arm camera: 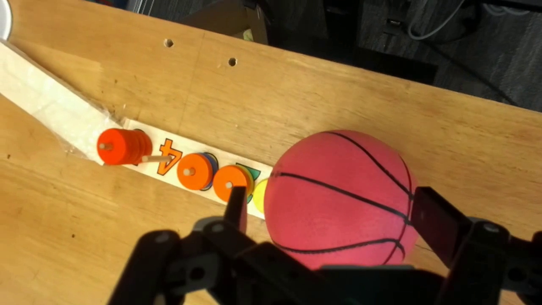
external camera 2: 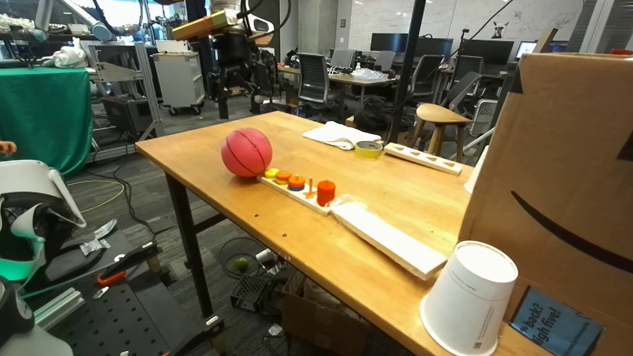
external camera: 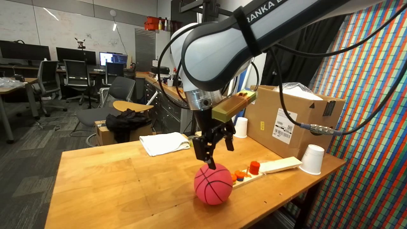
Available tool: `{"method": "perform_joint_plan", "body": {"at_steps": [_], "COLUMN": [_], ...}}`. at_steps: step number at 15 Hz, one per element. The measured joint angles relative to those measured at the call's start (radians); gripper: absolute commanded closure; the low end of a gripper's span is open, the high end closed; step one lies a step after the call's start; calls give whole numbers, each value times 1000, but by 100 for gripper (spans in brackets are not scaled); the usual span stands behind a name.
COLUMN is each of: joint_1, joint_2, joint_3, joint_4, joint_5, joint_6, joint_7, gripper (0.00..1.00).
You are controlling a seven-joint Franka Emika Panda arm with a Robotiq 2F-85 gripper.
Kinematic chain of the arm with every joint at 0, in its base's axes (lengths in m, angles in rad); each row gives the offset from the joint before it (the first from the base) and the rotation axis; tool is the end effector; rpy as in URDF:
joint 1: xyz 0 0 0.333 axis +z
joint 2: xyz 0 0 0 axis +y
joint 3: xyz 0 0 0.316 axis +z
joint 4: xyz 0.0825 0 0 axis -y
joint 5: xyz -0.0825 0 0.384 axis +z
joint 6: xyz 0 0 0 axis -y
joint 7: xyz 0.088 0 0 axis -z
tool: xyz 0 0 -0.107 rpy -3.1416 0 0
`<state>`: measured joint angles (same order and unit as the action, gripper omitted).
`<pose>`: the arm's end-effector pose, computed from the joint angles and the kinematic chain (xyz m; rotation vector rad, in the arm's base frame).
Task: Push the ball toy forward.
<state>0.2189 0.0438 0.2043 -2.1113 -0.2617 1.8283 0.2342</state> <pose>0.4761 0.1909 0.3751 2.7689 0.4170 -0.3284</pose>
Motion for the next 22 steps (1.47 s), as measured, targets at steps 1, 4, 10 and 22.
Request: {"method": "perform_joint_plan", "body": {"at_steps": [1, 4, 10, 22], "joint_1": [0, 1, 28, 55], "joint_2": [-2, -2, -2, 24], "joint_3": [0, 1, 39, 53], "joint_4": [-12, -47, -102, -87], "joint_5": [-3, -4, 3, 53], "joint_6": [0, 0, -3, -1], "joint_7": [15, 56, 143, 162], "gripper": [0, 0, 0, 0]}}
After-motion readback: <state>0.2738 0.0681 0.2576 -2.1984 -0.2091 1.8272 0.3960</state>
